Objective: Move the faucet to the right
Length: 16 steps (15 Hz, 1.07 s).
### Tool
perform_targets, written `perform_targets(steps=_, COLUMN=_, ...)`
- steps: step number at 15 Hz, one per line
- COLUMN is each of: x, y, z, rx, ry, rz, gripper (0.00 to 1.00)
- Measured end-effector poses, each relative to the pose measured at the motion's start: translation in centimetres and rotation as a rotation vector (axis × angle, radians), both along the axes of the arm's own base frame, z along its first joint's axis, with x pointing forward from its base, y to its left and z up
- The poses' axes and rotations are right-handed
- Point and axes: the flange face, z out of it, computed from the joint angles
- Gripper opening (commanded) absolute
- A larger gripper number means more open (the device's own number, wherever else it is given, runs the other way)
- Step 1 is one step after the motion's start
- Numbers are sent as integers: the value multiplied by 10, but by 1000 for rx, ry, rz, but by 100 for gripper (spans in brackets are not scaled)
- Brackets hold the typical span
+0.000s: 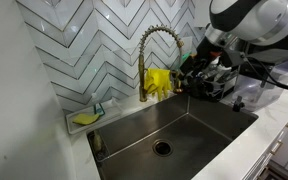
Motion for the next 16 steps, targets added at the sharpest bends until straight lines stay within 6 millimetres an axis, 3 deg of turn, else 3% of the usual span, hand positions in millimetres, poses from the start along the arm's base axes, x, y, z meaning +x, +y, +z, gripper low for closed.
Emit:
perform_targets(steps=6, x=-59, y=-61, z=46, rx=-9, ry=-30, rz=-204, gripper=100)
perform_targets(steps=11, x=-107, y=-85, z=82, rx=10, ry=-112, rz=-284, gripper=100)
perform_targets(steps=16, x=-108, y=-86, z=84, rx=17, ry=-114, rz=-281, gripper=100)
